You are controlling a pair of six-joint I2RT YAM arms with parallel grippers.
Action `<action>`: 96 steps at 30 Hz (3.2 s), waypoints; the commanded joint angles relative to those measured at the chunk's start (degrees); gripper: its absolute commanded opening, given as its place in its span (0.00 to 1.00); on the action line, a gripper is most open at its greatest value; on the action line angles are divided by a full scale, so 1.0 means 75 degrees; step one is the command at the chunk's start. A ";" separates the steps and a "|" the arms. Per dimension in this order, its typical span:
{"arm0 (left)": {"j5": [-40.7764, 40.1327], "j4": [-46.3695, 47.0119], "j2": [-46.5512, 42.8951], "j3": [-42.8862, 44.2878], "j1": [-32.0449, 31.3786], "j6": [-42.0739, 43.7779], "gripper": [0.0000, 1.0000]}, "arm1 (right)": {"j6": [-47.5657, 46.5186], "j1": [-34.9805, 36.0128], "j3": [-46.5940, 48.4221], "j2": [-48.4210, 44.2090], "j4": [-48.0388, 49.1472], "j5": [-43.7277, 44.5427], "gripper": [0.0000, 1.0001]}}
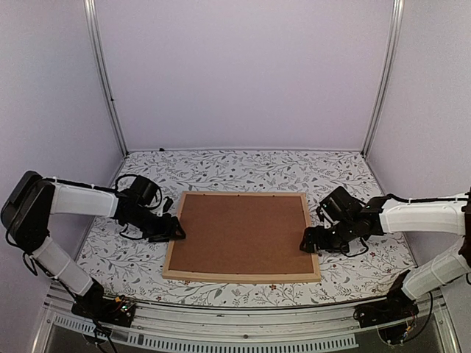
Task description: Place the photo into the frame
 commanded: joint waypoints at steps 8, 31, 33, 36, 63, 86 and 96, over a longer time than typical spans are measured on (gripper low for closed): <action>-0.0371 0.0800 0.0088 -0.0513 -0.0310 -0.0494 0.56 | -0.0183 -0.0315 0.0181 0.0903 0.0876 -0.0325 0.93; -0.1371 0.0439 -0.0263 0.0543 -0.0048 -0.0301 0.82 | -0.1091 -0.1262 0.0918 0.1305 0.0913 -0.0240 0.94; -0.1330 0.0517 0.0064 0.0749 0.0008 -0.0237 0.82 | -0.1193 -0.1346 0.1041 0.1422 0.0950 -0.0225 0.94; -0.1237 0.0667 0.0643 0.1057 0.0073 -0.0158 0.81 | -0.1318 -0.1479 0.1212 0.1623 0.1052 -0.0264 0.94; -0.3207 0.0578 0.1761 0.0840 -0.0790 -0.0490 0.48 | -0.1586 -0.1756 0.1257 0.2982 0.1854 -0.0750 0.93; -0.1961 0.0546 0.0644 0.1495 0.0051 0.0235 0.87 | -0.2192 -0.2921 0.1450 0.2268 0.1795 -0.1595 0.80; -0.0625 0.0835 0.1115 0.1438 0.0737 0.0426 0.60 | -0.2318 -0.2987 0.1536 0.2551 0.1894 -0.1787 0.78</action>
